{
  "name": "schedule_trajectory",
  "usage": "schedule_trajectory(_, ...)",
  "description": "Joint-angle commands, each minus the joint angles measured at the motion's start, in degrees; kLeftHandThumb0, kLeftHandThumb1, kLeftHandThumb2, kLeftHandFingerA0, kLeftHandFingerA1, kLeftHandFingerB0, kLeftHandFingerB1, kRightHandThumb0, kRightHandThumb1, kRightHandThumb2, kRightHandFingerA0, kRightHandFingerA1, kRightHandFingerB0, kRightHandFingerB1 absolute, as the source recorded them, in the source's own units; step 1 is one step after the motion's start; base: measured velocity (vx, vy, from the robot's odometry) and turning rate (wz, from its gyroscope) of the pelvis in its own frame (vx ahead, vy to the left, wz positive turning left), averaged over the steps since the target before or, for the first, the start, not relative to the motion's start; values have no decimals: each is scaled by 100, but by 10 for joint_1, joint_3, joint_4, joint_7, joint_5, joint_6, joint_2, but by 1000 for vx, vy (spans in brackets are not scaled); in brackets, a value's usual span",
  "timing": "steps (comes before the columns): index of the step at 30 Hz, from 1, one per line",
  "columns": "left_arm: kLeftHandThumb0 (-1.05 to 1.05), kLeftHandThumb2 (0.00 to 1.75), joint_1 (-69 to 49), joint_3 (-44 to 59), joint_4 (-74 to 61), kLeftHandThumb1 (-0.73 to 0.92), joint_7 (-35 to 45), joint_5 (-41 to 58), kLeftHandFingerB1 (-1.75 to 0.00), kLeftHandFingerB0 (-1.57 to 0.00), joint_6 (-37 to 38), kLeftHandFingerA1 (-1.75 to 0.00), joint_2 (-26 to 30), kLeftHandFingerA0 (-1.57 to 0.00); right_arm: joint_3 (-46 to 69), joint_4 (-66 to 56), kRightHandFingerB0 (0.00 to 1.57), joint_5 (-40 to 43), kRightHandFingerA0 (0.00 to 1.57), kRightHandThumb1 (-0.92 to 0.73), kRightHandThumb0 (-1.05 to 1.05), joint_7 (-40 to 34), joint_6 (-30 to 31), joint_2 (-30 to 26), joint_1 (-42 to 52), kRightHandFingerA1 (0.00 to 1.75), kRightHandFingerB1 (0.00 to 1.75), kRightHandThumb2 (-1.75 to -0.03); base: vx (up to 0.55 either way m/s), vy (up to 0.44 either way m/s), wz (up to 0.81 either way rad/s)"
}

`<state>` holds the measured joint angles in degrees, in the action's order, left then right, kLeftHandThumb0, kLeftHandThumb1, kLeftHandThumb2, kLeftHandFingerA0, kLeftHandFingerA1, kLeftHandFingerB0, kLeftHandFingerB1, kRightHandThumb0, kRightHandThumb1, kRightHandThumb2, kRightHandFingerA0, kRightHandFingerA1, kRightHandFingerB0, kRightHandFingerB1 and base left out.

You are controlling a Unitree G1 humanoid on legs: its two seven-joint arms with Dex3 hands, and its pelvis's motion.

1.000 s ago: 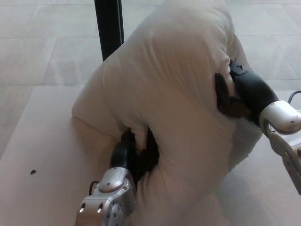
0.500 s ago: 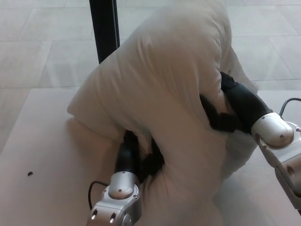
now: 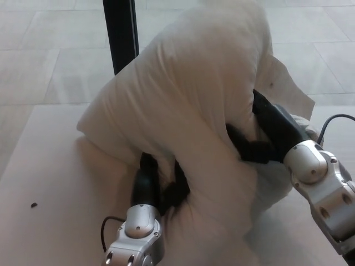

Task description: The robot uses its left hand to press on the left side of the pillow kept in the middle of the desk and uses its right hand to lift up and the right side of the pillow and turn it over

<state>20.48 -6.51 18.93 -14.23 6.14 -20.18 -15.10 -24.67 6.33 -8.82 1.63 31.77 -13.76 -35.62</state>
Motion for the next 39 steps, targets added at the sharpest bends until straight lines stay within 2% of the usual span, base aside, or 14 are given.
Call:
schedule_trajectory(1,-105,92,-107,-55,125,56,83,73,-11,0,15,-25,-183,0,-300,53,29,-8,0,-47,-81,211,-31,127,64,78,50,-57,0,0,0)
schedule_trajectory(11,-105,93,-112,-47,144,56,75,75,-10,0,38,-30,-191,-2,-315,43,33,-17,1,-50,-73,228,-32,121,66,80,51,-54,0,0,0)
schedule_trajectory(14,-80,63,-114,-56,132,63,70,71,0,0,30,-79,-188,0,-309,41,29,-20,1,-51,-77,219,-31,121,68,81,51,-55,0,0,0)
schedule_trajectory(19,-93,86,-91,-101,108,46,65,33,-12,0,16,-38,-157,-4,-241,-5,17,3,0,-44,-76,198,-24,98,74,58,51,-86,0,0,0)
schedule_trajectory(20,-102,96,-55,-158,67,64,51,-28,0,0,-45,-49,-106,-12,-143,-9,28,60,18,-53,-72,183,-64,101,83,53,37,-58,0,0,0)
schedule_trajectory(23,-105,100,-31,-182,55,65,88,-46,-7,0,-34,-30,-61,-2,-21,-31,23,134,33,-54,-72,164,-5,132,75,73,42,-57,0,0,0)
schedule_trajectory(24,-100,101,-25,-165,52,62,94,-31,-12,0,-34,-27,-58,0,36,-45,25,160,61,-51,-76,142,31,150,66,147,43,-59,0,0,0)
schedule_trajectory(25,-74,64,-19,-159,48,82,116,-24,0,0,-15,-76,-43,-13,86,-44,24,171,29,-58,-75,128,38,155,46,104,39,-58,0,0,0)
schedule_trajectory(26,-74,64,-19,-159,48,82,116,-24,0,0,-15,-76,-42,-13,87,-44,24,170,29,-58,-75,129,39,156,47,104,39,-58,0,0,0)
schedule_trajectory(27,-77,99,-21,-124,38,80,111,8,-4,0,-30,-82,-51,-25,122,-42,27,177,72,-61,-65,121,43,155,31,106,33,-59,0,0,0)
schedule_trajectory(29,-49,67,-36,-62,2,85,98,64,0,0,-41,-99,-56,-11,212,-42,31,202,78,-58,-71,89,68,155,-3,121,35,-59,0,0,0)
schedule_trajectory(30,-90,91,-42,-56,-22,55,117,78,-11,0,-52,-68,-36,-12,248,-41,31,220,48,-57,-70,95,70,144,-9,77,33,-58,0,0,0)
schedule_trajectory(31,-70,86,-45,-32,-70,58,119,98,0,0,-85,-53,-6,-2,305,-49,35,239,40,-56,-66,93,91,119,-18,53,33,-57,0,0,0)
schedule_trajectory(39,-63,80,-103,115,-172,58,138,202,0,0,-108,-30,86,0,434,-41,28,236,36,-61,-70,162,103,-40,16,58,30,-59,0,0,0)
